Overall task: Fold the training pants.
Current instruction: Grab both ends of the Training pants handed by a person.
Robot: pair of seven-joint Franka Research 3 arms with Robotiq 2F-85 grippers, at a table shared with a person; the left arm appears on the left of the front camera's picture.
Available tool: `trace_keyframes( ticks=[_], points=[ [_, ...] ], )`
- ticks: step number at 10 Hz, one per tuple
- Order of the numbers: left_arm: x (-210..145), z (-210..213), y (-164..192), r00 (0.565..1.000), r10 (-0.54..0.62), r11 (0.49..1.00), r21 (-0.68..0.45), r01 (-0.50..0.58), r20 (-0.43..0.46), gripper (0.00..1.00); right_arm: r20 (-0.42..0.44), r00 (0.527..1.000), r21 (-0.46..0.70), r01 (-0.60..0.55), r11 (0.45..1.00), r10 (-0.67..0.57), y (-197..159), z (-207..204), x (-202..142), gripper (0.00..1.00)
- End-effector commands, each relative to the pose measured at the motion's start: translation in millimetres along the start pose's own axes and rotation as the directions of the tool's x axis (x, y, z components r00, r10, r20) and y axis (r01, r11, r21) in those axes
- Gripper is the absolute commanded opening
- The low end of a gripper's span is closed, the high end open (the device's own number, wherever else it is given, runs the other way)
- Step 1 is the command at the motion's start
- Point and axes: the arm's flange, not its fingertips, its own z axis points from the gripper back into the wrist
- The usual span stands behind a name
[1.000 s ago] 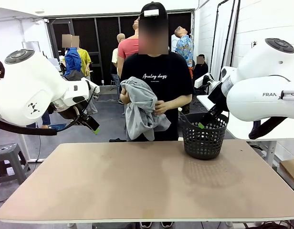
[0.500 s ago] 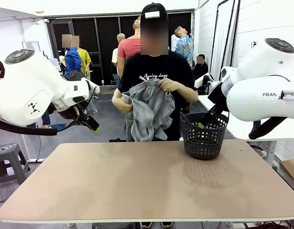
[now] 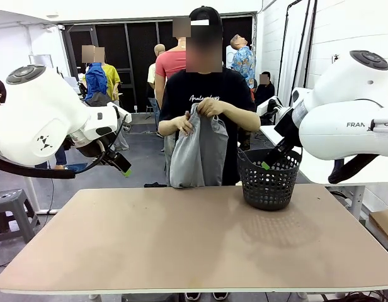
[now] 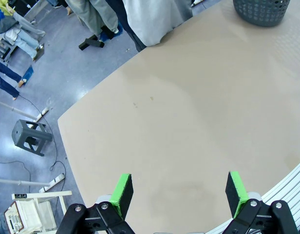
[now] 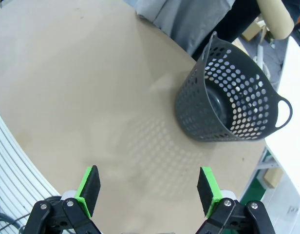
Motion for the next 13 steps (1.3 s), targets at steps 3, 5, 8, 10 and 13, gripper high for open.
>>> trace_keyframes(
  ticks=[3,5,8,10,13],
  points=[
    [-0.4,-0.1,0.7,1.000,-0.010,1.000,0.002,0.010,-0.001,1.00,-0.001,1.000,0.005,0.002,1.000,-0.002,0.1,0.2,-0.4,1.00],
    [-0.4,-0.1,0.7,1.000,-0.010,1.000,0.002,0.010,-0.001,1.00,-0.001,1.000,0.005,0.002,1.000,-0.002,0.1,0.2,-0.4,1.00],
    [-0.4,-0.1,0.7,1.000,-0.010,1.000,0.002,0.010,-0.001,1.00,-0.001,1.000,0.005,0.002,1.000,-0.002,0.1,0.2,-0.4,1.00],
    [-0.4,-0.1,0.7,1.000,-0.010,1.000,0.002,0.010,-0.001,1.00,-0.001,1.000,0.005,0.002,1.000,-0.002,0.1,0.2,-0.4,1.00],
    [-0.4,-0.1,0.7,1.000,-0.010,1.000,0.002,0.010,-0.001,1.00,-0.001,1.000,0.005,0.002,1.000,-0.002,0.1,0.2,-0.4,1.00]
  ],
)
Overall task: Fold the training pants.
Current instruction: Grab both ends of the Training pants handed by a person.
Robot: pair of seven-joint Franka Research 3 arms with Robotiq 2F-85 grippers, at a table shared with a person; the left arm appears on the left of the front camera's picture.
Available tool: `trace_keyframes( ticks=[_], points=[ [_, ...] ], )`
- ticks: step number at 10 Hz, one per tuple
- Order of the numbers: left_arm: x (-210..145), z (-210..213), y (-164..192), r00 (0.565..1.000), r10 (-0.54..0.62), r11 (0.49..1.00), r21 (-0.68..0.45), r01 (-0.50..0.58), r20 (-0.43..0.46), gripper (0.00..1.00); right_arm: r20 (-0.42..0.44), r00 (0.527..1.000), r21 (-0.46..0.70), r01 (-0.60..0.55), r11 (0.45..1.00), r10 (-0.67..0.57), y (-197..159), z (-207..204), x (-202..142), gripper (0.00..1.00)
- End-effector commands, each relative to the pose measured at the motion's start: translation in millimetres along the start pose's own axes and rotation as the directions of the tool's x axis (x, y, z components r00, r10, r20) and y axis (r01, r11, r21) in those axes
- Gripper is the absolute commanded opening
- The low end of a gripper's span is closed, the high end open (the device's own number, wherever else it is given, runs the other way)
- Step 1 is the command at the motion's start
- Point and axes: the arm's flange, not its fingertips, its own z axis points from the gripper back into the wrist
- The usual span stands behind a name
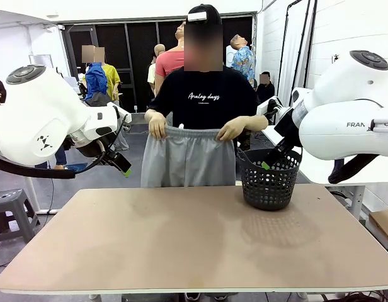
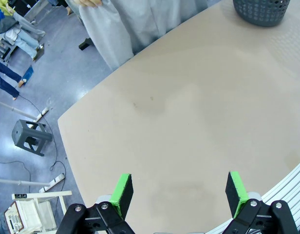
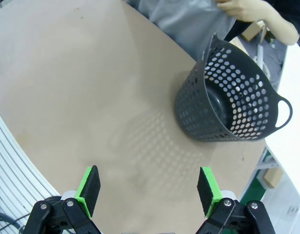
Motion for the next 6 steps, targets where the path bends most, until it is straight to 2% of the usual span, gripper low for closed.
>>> trace_keyframes(
  ticks=[1,6],
  points=[
    [-0.4,-0.1,0.7,1.000,-0.010,1.000,0.002,0.010,-0.001,1.00,-0.001,1.000,0.005,0.002,1.000,-0.002,0.1,0.1,-0.4,1.00],
    [-0.4,-0.1,0.7,1.000,-0.010,1.000,0.002,0.010,-0.001,1.00,-0.001,1.000,0.005,0.002,1.000,-0.002,0.1,0.1,-0.4,1.00]
  ],
)
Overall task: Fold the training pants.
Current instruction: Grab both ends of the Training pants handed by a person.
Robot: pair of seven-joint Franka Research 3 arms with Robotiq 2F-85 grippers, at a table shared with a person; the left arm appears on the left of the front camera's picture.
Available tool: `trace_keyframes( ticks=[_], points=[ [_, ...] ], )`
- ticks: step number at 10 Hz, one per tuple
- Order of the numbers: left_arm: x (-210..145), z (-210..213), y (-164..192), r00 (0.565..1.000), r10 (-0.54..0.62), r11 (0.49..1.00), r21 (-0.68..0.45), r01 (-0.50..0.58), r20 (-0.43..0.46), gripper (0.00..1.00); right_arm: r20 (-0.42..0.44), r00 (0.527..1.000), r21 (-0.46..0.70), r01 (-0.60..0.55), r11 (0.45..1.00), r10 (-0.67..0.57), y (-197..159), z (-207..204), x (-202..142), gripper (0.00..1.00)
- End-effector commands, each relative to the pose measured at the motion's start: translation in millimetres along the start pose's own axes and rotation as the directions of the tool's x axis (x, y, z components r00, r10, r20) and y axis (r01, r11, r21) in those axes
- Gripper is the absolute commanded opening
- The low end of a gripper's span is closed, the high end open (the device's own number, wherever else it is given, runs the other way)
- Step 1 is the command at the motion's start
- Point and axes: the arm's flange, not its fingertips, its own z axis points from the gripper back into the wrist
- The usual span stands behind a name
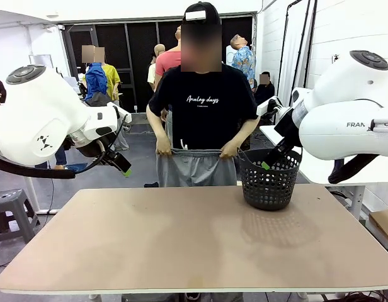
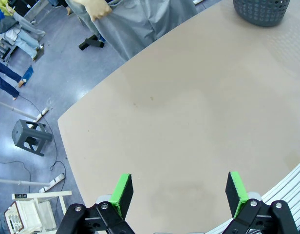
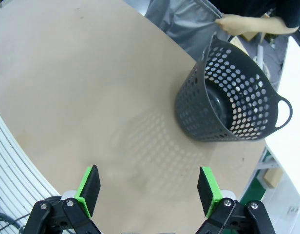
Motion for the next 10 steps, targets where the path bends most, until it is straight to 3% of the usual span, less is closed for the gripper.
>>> trace_keyframes(
  ticks=[1,10],
  points=[
    [-0.4,-0.1,0.7,1.000,-0.010,1.000,0.002,0.010,-0.001,1.00,-0.001,1.000,0.005,0.002,1.000,-0.002,0.1,0.2,-0.4,1.00],
    [-0.4,-0.1,0.7,1.000,-0.010,1.000,0.002,0.010,-0.001,1.00,-0.001,1.000,0.005,0.002,1.000,-0.002,0.1,0.2,-0.4,1.00]
  ],
)
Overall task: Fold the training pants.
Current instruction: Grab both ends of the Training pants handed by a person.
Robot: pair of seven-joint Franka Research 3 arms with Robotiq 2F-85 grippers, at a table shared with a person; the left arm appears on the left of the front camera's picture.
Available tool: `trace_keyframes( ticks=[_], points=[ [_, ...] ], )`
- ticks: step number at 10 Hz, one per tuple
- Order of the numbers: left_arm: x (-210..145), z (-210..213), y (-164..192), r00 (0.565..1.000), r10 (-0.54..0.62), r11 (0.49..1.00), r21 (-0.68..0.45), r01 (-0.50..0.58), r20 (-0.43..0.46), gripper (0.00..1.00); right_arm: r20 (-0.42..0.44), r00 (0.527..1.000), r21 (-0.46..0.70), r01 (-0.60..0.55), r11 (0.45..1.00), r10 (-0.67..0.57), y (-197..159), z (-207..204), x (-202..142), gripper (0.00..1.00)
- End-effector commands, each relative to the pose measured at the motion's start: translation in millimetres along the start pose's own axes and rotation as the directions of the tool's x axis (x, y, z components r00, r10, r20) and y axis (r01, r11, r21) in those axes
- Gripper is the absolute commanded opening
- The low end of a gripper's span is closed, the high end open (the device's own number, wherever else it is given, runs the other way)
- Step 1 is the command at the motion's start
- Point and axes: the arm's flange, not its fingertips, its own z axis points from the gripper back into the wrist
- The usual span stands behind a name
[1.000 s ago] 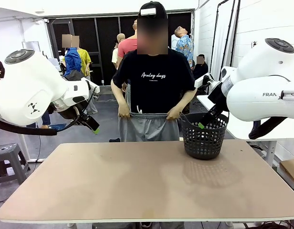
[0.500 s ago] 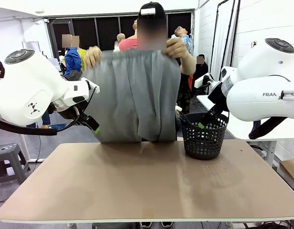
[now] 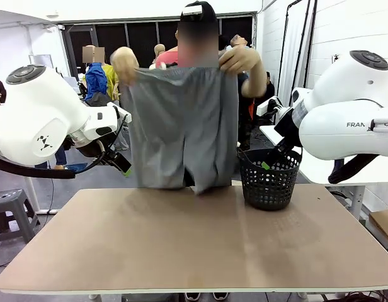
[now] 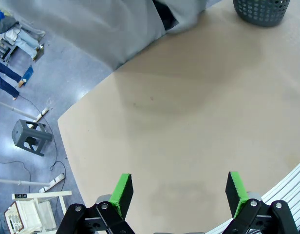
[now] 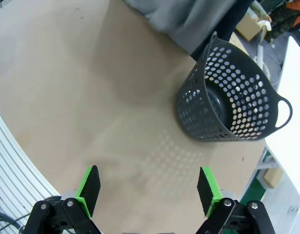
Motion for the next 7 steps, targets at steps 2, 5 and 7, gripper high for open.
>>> trace_keyframes(
  ticks=[2,5,7],
  points=[
    [-0.4,-0.1,0.7,1.000,-0.010,1.000,0.002,0.010,-0.001,1.00,-0.001,1.000,0.005,0.002,1.000,-0.002,0.1,0.2,-0.4,1.00],
    [-0.4,-0.1,0.7,1.000,-0.010,1.000,0.002,0.010,-0.001,1.00,-0.001,1.000,0.005,0.002,1.000,-0.002,0.1,0.2,-0.4,1.00],
    [-0.4,-0.1,0.7,1.000,-0.010,1.000,0.002,0.010,-0.001,1.00,-0.001,1.000,0.005,0.002,1.000,-0.002,0.1,0.2,-0.4,1.00]
  ],
)
